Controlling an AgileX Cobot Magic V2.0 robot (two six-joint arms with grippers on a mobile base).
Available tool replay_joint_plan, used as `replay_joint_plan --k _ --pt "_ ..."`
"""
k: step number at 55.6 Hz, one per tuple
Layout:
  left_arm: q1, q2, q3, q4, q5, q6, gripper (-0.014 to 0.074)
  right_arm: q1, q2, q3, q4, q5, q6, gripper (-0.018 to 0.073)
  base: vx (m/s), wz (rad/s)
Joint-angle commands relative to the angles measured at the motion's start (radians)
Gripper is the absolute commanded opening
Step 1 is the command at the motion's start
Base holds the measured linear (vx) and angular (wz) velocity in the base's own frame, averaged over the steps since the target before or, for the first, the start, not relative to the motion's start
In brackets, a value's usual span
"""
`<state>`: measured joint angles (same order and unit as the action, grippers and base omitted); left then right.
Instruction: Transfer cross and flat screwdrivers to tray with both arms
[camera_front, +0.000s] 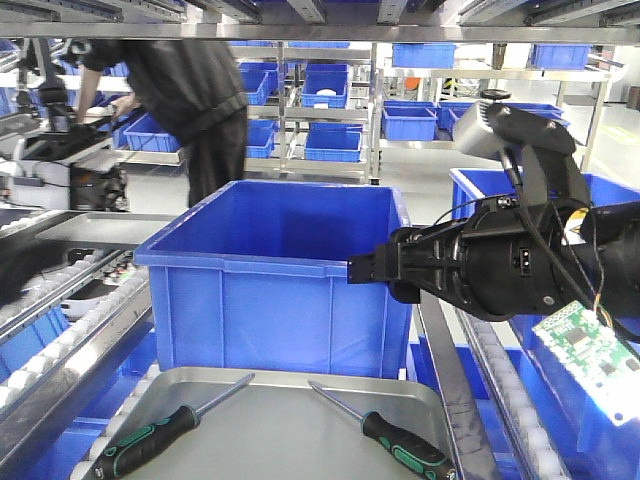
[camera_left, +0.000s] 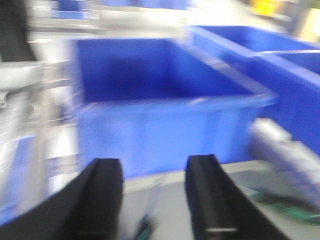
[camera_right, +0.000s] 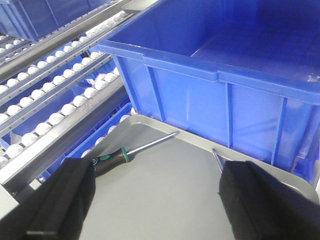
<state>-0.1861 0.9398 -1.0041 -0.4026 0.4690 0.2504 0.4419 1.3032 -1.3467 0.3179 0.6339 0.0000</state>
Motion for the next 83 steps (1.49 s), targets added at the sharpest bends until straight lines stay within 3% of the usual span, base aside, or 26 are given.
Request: replay_joint_plan --k 1,5,10,20,34,42,83 --pt "-0.004 -0.126 0.126 0.141 -0.167 -0.156 0.0314 -0.005 -0.029 -0.034 0.01 -0.071 -0.01 0.0582 0.0 0.0" --pt "-0.004 -0.248 0.272 0.23 -0.228 -0.24 0.0247 -0.005 -0.029 -0.034 0.01 -0.071 -0.01 0.0582 0.0 0.0" --pt "0.005 -0.381 0.447 0.304 -0.292 -0.267 0.0155 -0.005 -0.029 -0.034 0.01 -0.071 -0.01 0.0582 0.0 0.0" --pt "0.083 -0.649 0.723 0.326 -0.317 -0.267 -0.0006 -0.005 -0.029 -0.034 0.01 -0.071 -0.01 0.0582 0.0 0.0" --pt "0.116 -0.942 1.002 0.328 -0.35 -0.302 -0.0007 -0.005 -0.029 -0.034 0.01 -0.071 -0.01 0.0582 0.0 0.0" --pt "0.116 -0.964 1.006 0.329 -0.291 -0.312 -0.0007 -0.005 -0.029 -0.034 0.01 -0.071 -0.01 0.0582 0.0 0.0" --pt "0.116 -0.964 1.006 0.326 -0.292 -0.312 -0.0006 -0.005 -0.029 -0.034 0.01 -0.071 -0.01 0.0582 0.0 0.0"
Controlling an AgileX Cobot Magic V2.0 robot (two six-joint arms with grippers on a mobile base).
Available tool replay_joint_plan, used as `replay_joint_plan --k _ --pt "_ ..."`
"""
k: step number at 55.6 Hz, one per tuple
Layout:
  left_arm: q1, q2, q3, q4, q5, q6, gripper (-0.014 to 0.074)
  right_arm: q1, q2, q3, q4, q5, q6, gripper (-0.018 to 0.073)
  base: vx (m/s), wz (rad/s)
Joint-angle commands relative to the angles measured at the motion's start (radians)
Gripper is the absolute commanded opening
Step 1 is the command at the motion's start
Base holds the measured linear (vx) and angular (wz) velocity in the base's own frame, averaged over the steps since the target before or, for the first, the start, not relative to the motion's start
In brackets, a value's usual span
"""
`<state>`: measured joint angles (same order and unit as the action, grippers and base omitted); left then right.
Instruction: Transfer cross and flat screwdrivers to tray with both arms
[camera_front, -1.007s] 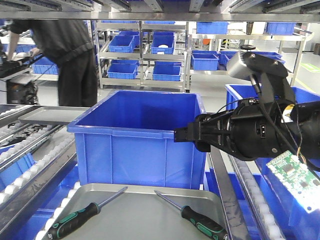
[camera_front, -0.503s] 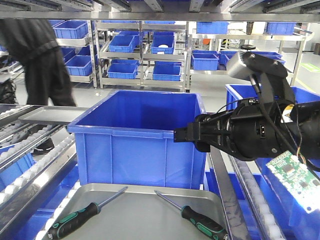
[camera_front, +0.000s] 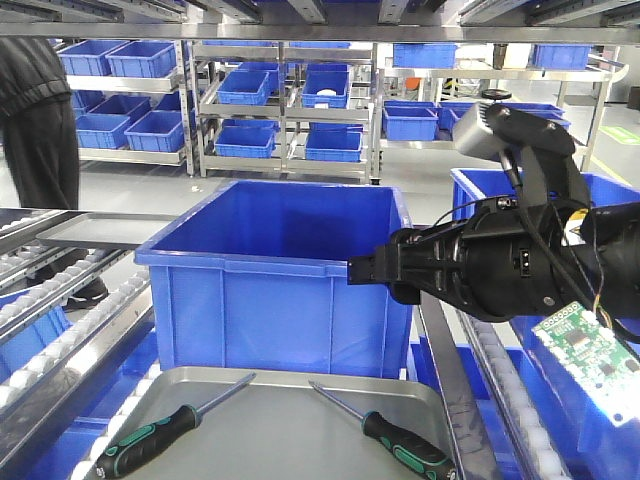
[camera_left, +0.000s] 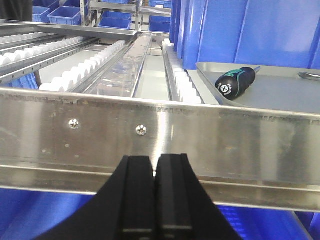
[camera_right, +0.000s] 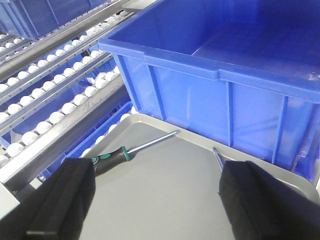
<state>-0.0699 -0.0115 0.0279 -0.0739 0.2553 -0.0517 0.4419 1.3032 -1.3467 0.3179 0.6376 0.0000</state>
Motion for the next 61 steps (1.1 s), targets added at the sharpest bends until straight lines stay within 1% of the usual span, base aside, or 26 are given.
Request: replay_joint_plan --k 1,9,14,21,25,30,37,40,44,51,54,55,56,57,61 --pt "0.0 -0.013 -0.026 -0.003 -0.078 -0.009 -0.0006 -0.005 -0.029 -0.034 0.01 -0.074 -0.01 0.0582 0.0 0.0" --pt "0.0 -0.013 -0.026 -0.003 -0.078 -0.009 -0.0006 -0.005 -0.043 -0.032 0.009 -0.073 -0.01 0.0582 0.0 0.0" --pt "0.0 -0.013 -0.026 -0.003 -0.078 -0.009 -0.0006 -0.005 -0.102 0.014 0.015 -0.093 -0.01 0.0582 0.0 0.0" --pt "0.0 -0.013 -0.026 -0.003 -0.078 -0.009 -0.0006 -0.005 -0.252 0.191 0.022 -0.188 -0.01 0.0582 0.0 0.0" --pt "0.0 -0.013 -0.026 -0.003 -0.078 -0.009 -0.0006 -0.005 -0.362 0.311 -0.013 -0.227 -0.011 0.0567 0.0 0.0" --pt "0.0 -0.013 -0.026 -0.003 -0.078 -0.009 -0.0006 -0.005 -0.494 0.458 -0.075 -0.249 -0.011 0.0524 0.0 0.0" --pt "0.0 -0.013 -0.026 -0.003 -0.078 -0.009 -0.0006 -0.007 -0.69 0.652 -0.149 -0.291 -0.01 0.0428 0.0 0.0" --pt "0.0 -0.013 -0.026 -0.003 -0.078 -0.009 -0.0006 -0.021 -0.771 0.745 -0.168 -0.317 -0.01 0.0379 0.0 0.0" --pt "0.0 -0.013 -0.026 -0.003 -0.078 -0.009 -0.0006 -0.086 -0.895 0.89 -0.17 -0.359 -0.01 0.0286 0.0 0.0" --pt "0.0 -0.013 -0.026 -0.003 -0.078 -0.009 -0.0006 -0.178 -1.045 1.052 -0.176 -0.378 -0.01 0.014 0.0 0.0" --pt "0.0 -0.013 -0.026 -0.003 -0.078 -0.009 -0.0006 -0.216 -1.118 1.108 -0.194 -0.392 -0.01 0.0074 0.0 0.0" --pt "0.0 -0.013 -0.026 -0.003 -0.078 -0.009 -0.0006 -0.223 -1.134 1.126 -0.207 -0.395 -0.01 0.0057 0.0 0.0" --pt "0.0 -0.013 -0.026 -0.003 -0.078 -0.009 -0.0006 -0.236 -1.165 1.15 -0.229 -0.406 -0.01 0.0016 0.0 0.0" --pt "0.0 -0.013 -0.026 -0.003 -0.078 -0.009 -0.0006 -0.246 -1.187 1.166 -0.247 -0.411 -0.01 -0.0006 0.0 0.0" --pt "0.0 -0.013 -0.026 -0.003 -0.078 -0.009 -0.0006 -0.277 -1.265 1.208 -0.306 -0.417 -0.006 -0.0013 0.0 0.0"
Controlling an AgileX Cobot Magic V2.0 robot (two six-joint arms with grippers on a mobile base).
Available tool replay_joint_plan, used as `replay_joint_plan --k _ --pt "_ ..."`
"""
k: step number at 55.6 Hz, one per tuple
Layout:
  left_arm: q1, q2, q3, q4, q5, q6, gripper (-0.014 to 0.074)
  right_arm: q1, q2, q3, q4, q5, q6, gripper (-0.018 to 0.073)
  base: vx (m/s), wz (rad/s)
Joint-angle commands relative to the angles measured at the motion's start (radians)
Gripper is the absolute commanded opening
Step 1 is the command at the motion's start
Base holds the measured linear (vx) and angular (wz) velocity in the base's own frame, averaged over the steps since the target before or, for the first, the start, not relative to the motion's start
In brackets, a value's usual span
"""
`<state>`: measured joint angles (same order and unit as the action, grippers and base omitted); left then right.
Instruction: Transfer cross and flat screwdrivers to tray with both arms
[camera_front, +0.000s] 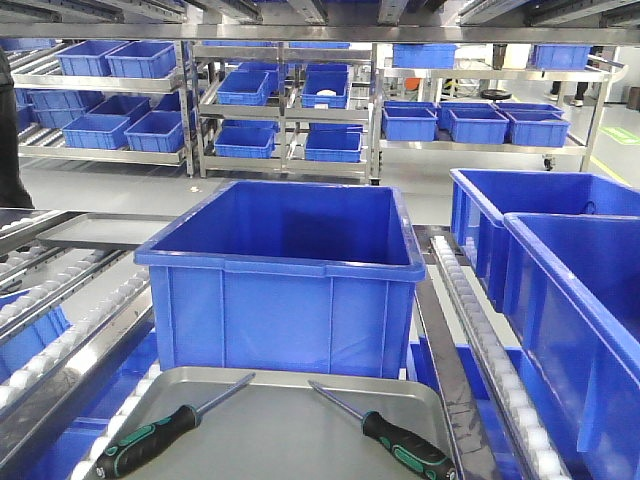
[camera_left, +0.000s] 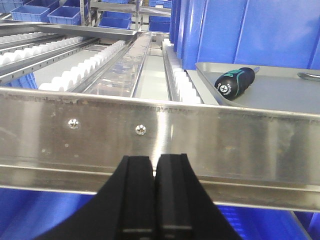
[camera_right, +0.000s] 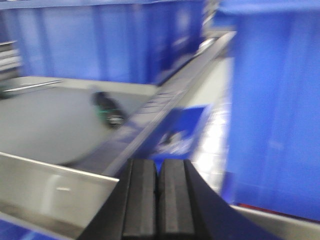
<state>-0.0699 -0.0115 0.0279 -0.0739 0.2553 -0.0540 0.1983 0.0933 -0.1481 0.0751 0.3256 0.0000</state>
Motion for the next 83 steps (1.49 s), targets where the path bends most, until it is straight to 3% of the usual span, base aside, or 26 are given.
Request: replay_joint_plan --k 1,8,15,32,43,51,83 --pt "0.0 -0.013 -0.026 -0.003 -0.078 -0.007 -0.0006 -0.038 -0.068 0.02 -0.075 -0.106 -0.006 -0.0013 0.0 0.0" --pt "0.0 -0.014 -0.026 -0.003 -0.077 -0.007 -0.0006 -0.064 -0.106 0.091 -0.117 -0.154 -0.006 -0.0011 0.0 0.0" --pt "0.0 -0.014 -0.026 -0.003 -0.077 -0.007 -0.0006 -0.064 -0.106 0.193 -0.104 -0.299 0.024 -0.0011 0.0 0.0" --pt "0.0 -0.014 -0.026 -0.003 -0.077 -0.007 -0.0006 -0.077 -0.106 0.186 -0.104 -0.305 0.035 -0.0011 0.0 0.0" --pt "0.0 -0.014 -0.026 -0.003 -0.077 -0.007 -0.0006 -0.252 -0.106 0.186 -0.051 -0.305 0.035 -0.0011 0.0 0.0" --pt "0.0 -0.014 -0.026 -0.003 -0.077 -0.007 -0.0006 -0.323 -0.106 0.186 -0.014 -0.305 0.035 -0.0011 0.0 0.0" --pt "0.0 -0.014 -0.026 -0.003 -0.077 -0.007 -0.0006 -0.33 -0.106 0.186 -0.013 -0.306 0.035 -0.001 0.0 0.0"
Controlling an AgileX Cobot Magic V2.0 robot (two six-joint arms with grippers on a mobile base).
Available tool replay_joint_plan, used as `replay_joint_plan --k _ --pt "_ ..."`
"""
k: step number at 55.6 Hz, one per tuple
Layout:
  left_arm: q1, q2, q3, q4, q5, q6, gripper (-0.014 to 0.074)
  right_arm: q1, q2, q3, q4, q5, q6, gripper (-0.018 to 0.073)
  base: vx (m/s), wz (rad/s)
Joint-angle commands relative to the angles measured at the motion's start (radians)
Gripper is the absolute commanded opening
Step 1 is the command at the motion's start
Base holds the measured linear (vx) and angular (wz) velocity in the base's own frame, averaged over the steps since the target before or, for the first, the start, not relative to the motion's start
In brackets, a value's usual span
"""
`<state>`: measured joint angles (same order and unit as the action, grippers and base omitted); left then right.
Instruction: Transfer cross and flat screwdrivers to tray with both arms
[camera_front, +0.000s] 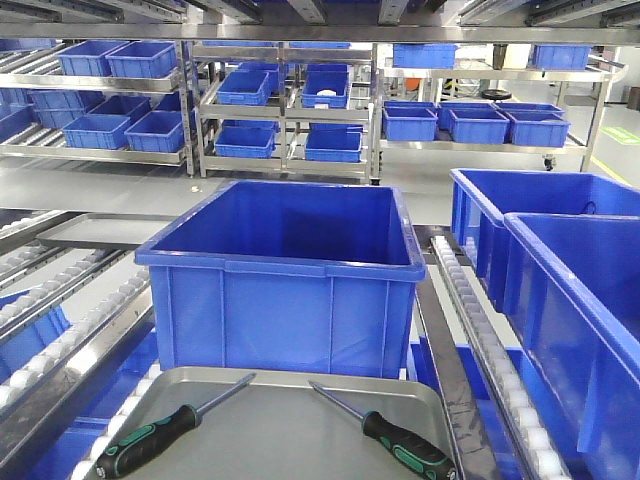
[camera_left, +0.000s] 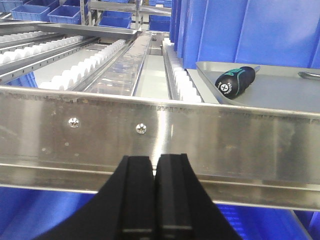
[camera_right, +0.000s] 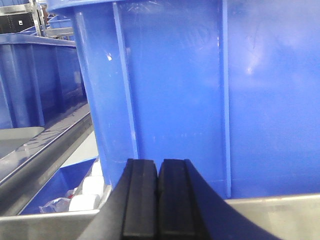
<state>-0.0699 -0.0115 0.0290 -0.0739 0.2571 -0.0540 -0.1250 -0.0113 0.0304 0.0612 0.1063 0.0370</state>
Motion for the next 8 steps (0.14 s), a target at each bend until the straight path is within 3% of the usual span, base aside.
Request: replay_joint_plan --k 1,8 --pt "0.0 -0.014 -0.027 -0.003 -0.079 -0.007 -0.0006 -0.007 -0.002 0.007 0.001 -0.086 -0.002 -0.001 0.0 0.0" --pt "0.0 -0.014 -0.027 -0.003 -0.079 -0.007 -0.0006 -0.007 -0.002 0.007 0.001 -0.086 -0.002 -0.0008 0.0 0.0"
